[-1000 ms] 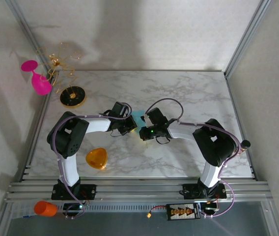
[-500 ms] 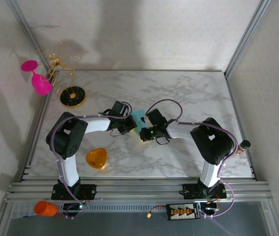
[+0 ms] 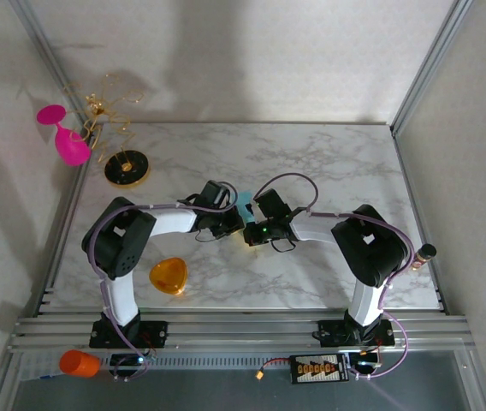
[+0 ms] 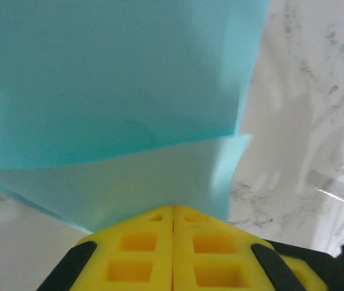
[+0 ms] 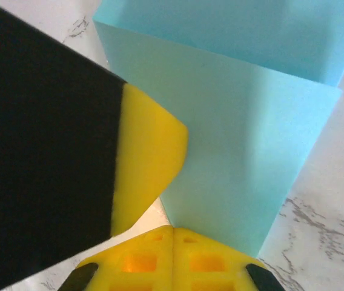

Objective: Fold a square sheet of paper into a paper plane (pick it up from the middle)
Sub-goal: Third fold the triangle at the center of the table.

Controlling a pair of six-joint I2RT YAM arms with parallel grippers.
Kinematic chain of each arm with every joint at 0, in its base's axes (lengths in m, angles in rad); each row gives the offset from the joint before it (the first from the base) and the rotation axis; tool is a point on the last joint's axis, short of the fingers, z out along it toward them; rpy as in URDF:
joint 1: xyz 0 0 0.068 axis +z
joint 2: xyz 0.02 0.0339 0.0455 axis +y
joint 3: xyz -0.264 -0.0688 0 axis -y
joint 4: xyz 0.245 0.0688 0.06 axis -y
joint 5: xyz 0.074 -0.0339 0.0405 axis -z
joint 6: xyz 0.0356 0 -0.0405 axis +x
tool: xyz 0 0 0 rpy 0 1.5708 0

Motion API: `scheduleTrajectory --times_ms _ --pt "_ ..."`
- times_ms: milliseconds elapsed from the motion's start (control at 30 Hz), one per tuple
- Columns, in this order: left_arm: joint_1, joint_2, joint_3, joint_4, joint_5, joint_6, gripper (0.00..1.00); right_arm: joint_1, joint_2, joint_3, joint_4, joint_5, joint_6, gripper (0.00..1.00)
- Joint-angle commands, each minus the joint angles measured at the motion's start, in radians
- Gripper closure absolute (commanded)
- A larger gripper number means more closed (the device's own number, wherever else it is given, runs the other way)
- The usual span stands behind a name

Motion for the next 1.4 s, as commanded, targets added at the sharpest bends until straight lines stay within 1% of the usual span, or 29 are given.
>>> scheduleTrajectory --times_ms 0,133,267,333,467,567,867,933,1067,1367 --pt "-0.003 0.021 0.002 -0.047 -0.045 0.031 0.94 -0.005 0.029 -0.027 -0.036 0.004 0.011 1.0" --pt "0.0 0.033 -0.001 -0.065 -0.064 0.027 0.95 -0.005 -0.001 -0.008 -0.022 -0.034 0.021 1.0" --pt "0.001 0.036 -0.004 -0.072 -0.078 0.024 0.96 -0.005 -0.042 0.016 0.014 -0.071 0.063 0.99" --pt "0.001 0.038 -0.001 -0.075 -0.078 0.025 0.96 -0.03 -0.042 0.022 0.023 -0.064 0.071 0.99" --pt "0.002 0.043 0.004 -0.082 -0.076 0.024 0.96 -0.029 0.001 0.031 0.008 -0.059 0.083 0.99" --pt "0.003 0.043 0.005 -0.083 -0.075 0.024 0.96 -0.031 0.011 0.016 0.0 -0.031 0.082 0.99" --pt "0.008 0.037 0.015 -0.088 -0.078 0.024 0.96 -0.03 0.053 -0.011 -0.063 -0.003 0.039 1.0" --pt "0.019 0.031 0.019 -0.092 -0.083 0.03 0.96 -0.031 0.061 -0.017 -0.087 0.016 0.029 1.0" --pt "0.062 0.023 0.031 -0.117 -0.088 0.069 0.91 -0.031 0.073 -0.021 -0.134 0.054 0.009 1.0" --pt "0.178 0.048 0.068 -0.181 -0.108 0.156 0.88 -0.03 0.081 -0.041 -0.153 0.069 0.017 1.0"
